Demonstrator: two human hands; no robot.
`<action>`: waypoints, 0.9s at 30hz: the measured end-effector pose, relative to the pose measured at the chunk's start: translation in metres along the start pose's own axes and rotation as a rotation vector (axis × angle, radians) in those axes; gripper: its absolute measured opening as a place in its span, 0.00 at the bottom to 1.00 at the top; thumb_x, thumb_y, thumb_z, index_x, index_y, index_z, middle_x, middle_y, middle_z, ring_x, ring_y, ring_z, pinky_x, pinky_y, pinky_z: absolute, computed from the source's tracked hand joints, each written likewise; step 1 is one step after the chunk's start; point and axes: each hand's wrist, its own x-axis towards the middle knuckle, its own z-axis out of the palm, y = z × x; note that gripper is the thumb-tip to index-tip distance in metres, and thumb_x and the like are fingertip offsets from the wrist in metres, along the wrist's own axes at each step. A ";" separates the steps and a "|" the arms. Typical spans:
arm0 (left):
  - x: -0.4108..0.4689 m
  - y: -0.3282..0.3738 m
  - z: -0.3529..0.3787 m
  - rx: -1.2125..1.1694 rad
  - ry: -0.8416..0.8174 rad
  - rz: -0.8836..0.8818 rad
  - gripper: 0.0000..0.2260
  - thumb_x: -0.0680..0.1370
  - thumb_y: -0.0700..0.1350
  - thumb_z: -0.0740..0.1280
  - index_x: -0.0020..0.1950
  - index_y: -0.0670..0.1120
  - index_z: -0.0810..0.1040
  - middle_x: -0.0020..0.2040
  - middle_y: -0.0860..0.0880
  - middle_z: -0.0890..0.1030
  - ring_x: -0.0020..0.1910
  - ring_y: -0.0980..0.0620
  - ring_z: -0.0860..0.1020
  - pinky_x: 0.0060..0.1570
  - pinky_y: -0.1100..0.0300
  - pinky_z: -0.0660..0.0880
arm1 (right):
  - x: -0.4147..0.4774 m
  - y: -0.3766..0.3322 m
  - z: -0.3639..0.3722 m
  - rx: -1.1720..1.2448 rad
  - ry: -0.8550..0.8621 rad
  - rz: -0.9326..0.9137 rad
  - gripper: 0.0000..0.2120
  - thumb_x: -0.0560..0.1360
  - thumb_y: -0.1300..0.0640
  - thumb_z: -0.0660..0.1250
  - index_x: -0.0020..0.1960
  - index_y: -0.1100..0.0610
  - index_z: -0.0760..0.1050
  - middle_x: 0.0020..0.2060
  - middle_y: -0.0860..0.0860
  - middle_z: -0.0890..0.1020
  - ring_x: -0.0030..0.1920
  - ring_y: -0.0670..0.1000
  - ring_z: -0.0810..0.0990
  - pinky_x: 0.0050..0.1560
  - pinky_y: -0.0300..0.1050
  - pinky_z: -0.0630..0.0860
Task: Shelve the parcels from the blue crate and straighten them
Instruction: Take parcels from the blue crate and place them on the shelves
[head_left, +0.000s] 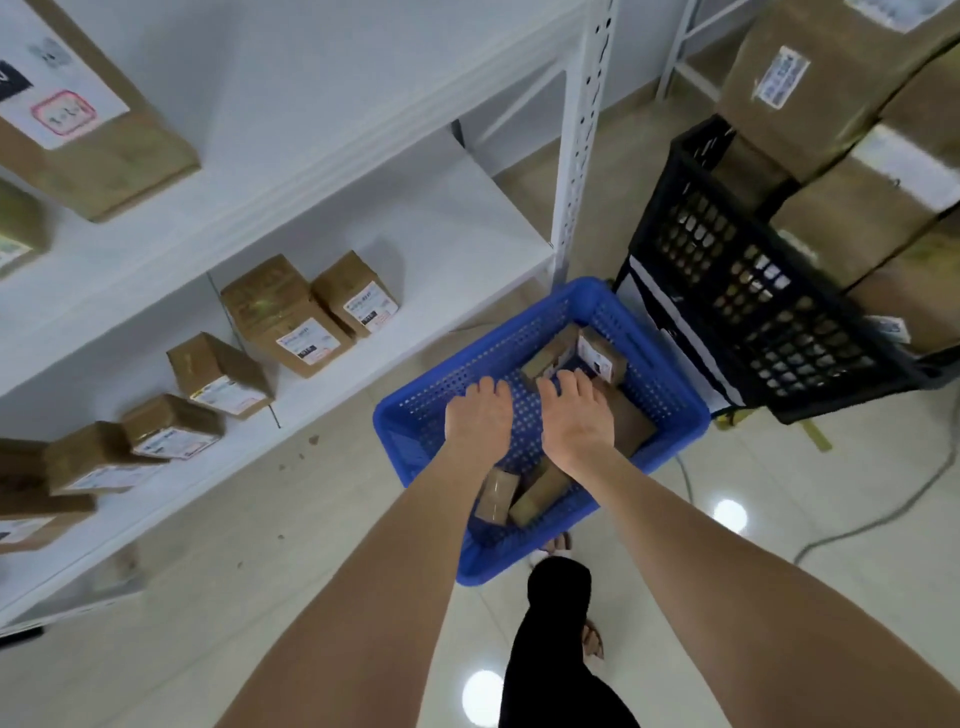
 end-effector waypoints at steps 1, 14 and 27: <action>0.009 0.001 0.008 -0.018 -0.019 -0.008 0.22 0.77 0.42 0.64 0.69 0.42 0.63 0.65 0.43 0.68 0.63 0.45 0.71 0.51 0.53 0.73 | 0.010 0.001 0.006 0.021 -0.013 -0.002 0.33 0.78 0.58 0.64 0.77 0.55 0.51 0.76 0.57 0.54 0.77 0.58 0.48 0.75 0.52 0.55; 0.271 0.037 0.194 -0.444 -0.228 -0.208 0.23 0.78 0.42 0.64 0.71 0.42 0.61 0.69 0.42 0.63 0.65 0.41 0.70 0.56 0.47 0.72 | 0.260 0.090 0.202 0.467 -0.183 0.184 0.27 0.79 0.61 0.60 0.76 0.54 0.56 0.74 0.56 0.58 0.66 0.59 0.71 0.54 0.48 0.73; 0.457 0.059 0.350 -0.382 -0.124 -0.299 0.27 0.77 0.43 0.68 0.73 0.42 0.60 0.69 0.41 0.67 0.67 0.42 0.67 0.57 0.47 0.73 | 0.405 0.136 0.365 0.649 -0.255 0.166 0.25 0.82 0.60 0.56 0.77 0.57 0.54 0.71 0.53 0.67 0.67 0.55 0.71 0.62 0.46 0.70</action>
